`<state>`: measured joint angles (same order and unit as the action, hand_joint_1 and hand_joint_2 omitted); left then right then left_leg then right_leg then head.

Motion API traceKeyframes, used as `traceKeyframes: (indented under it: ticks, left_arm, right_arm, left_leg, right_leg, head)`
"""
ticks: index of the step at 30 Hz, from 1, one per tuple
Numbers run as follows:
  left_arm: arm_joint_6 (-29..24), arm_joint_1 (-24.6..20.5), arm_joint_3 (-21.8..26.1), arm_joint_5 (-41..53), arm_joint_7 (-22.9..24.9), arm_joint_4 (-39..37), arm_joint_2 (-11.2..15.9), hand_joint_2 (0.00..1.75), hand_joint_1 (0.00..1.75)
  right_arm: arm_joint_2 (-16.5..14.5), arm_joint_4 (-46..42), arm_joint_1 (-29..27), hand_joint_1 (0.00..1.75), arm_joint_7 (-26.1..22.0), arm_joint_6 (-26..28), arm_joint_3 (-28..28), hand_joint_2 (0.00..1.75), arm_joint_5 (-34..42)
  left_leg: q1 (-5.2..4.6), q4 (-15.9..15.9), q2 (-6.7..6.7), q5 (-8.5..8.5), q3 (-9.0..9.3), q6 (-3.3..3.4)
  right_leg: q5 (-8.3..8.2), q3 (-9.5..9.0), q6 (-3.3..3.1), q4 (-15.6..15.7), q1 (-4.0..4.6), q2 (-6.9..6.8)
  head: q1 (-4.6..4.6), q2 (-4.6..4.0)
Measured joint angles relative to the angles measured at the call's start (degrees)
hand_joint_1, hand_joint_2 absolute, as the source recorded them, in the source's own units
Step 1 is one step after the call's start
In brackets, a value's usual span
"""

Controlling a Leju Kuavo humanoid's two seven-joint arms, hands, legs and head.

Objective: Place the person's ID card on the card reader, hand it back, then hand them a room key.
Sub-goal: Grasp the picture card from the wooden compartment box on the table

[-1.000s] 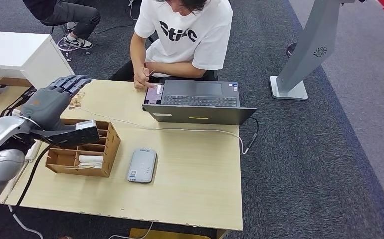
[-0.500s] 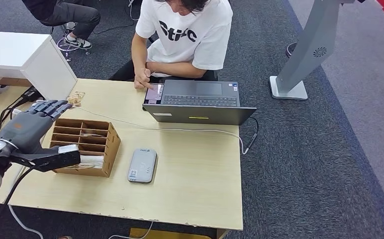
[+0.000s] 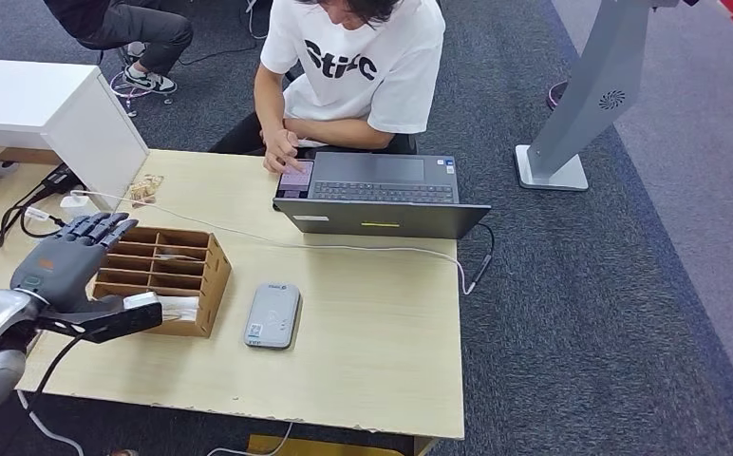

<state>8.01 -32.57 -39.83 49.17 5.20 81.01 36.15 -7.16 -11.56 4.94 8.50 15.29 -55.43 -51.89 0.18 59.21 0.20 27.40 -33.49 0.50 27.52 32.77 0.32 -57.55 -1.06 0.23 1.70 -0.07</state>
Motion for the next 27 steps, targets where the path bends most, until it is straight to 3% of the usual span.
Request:
traceKeyframes:
  ticks: [6,13,27]
  left_arm:
    - [-4.3,0.1,1.7,3.5,-1.0,-10.2,-5.8,1.75,0.00]
    - [-6.9,-0.3,4.1,5.9,-2.5,-17.6,-10.5,1.75,0.00]
    - [-9.1,-3.8,5.6,8.3,-4.8,-24.9,-15.8,1.75,0.00]
  right_arm:
    - [-0.1,0.0,0.1,0.00,0.1,-0.3,0.0,1.75,-1.2]
    - [-0.1,0.0,0.1,0.00,0.2,-0.5,0.0,1.75,-2.0]
    - [-0.1,0.0,0.1,0.00,-0.3,-0.8,0.2,1.75,-3.2]
  left_leg:
    - [0.00,0.0,0.02,0.00,0.01,0.00]
    - [0.00,0.0,0.01,0.00,0.00,0.00]
    - [0.00,0.0,0.01,0.00,0.00,0.00]
  right_leg:
    - [-0.03,0.00,-0.01,0.0,0.00,0.02]
    - [-0.02,0.02,-0.01,0.0,0.00,0.01]
    - [-0.04,0.01,-0.02,0.0,0.00,0.02]
  head:
    - [0.01,0.00]
    - [0.00,0.00]
    - [-0.01,0.00]
